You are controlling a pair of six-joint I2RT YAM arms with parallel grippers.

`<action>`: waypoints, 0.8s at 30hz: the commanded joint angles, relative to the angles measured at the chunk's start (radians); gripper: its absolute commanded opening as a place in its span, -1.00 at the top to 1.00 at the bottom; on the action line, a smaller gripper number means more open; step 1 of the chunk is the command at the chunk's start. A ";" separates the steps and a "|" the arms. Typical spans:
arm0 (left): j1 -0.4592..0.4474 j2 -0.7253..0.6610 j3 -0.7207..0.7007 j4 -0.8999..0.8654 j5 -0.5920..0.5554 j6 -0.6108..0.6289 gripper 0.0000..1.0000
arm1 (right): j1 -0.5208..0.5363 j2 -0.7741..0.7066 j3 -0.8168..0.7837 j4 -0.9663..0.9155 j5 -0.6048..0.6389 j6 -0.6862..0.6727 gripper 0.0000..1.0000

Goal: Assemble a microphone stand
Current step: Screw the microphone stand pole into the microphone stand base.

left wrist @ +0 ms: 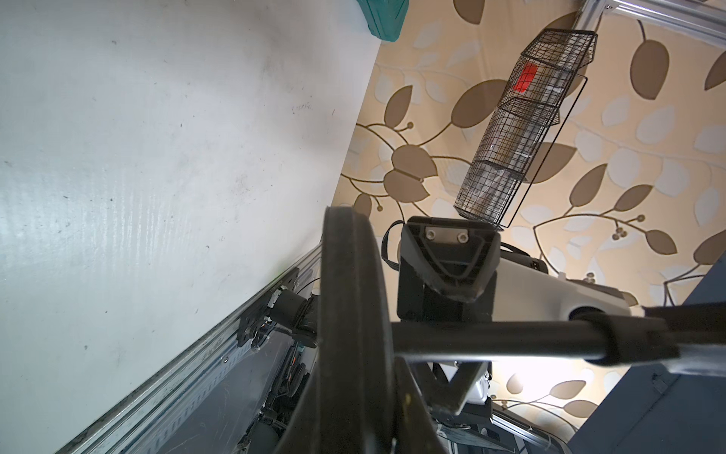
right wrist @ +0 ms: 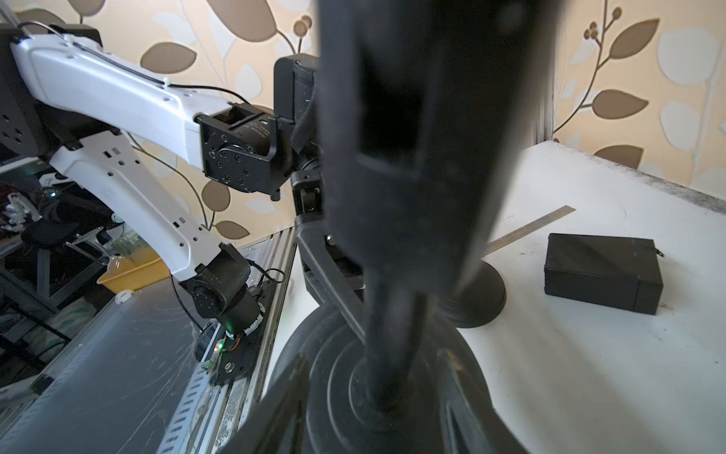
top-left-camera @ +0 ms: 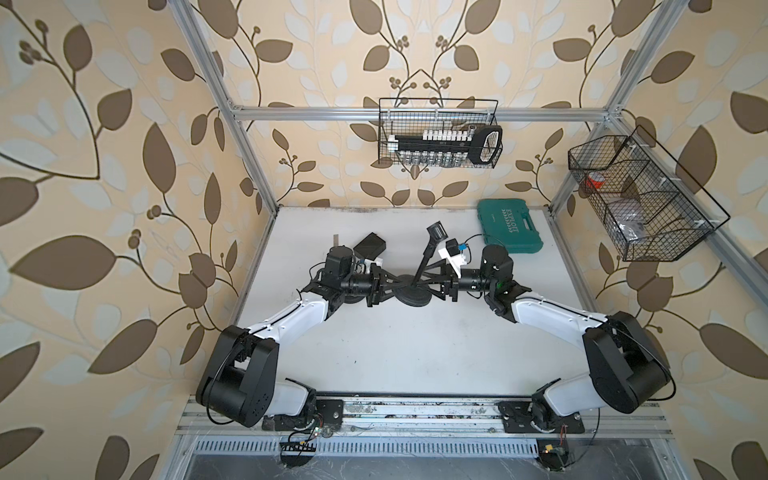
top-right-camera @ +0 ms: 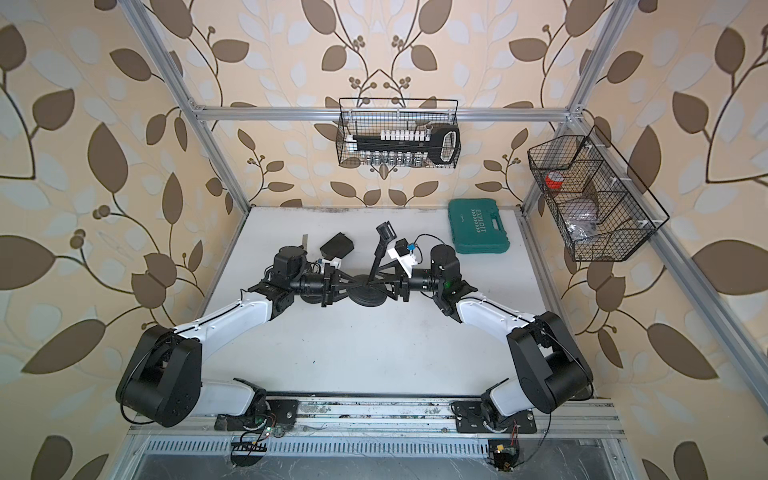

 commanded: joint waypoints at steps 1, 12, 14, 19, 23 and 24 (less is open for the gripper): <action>-0.009 -0.015 0.073 0.077 0.069 0.025 1.00 | 0.011 0.021 0.036 0.027 -0.036 -0.008 -0.03; -0.017 -0.013 0.060 0.116 0.049 -0.002 1.00 | 0.028 0.050 0.044 0.043 0.037 0.045 0.48; -0.017 -0.008 0.055 0.144 0.045 -0.018 1.00 | 0.031 0.048 0.033 0.049 0.058 0.053 0.66; -0.017 -0.006 0.053 0.152 0.017 -0.023 1.00 | 0.064 0.011 -0.016 0.042 0.229 0.092 1.00; -0.017 -0.001 0.055 0.160 0.000 -0.024 1.00 | 0.189 -0.071 -0.096 0.004 0.623 0.104 1.00; -0.017 -0.001 0.054 0.166 -0.005 -0.025 1.00 | 0.230 -0.092 -0.105 -0.040 0.763 0.133 1.00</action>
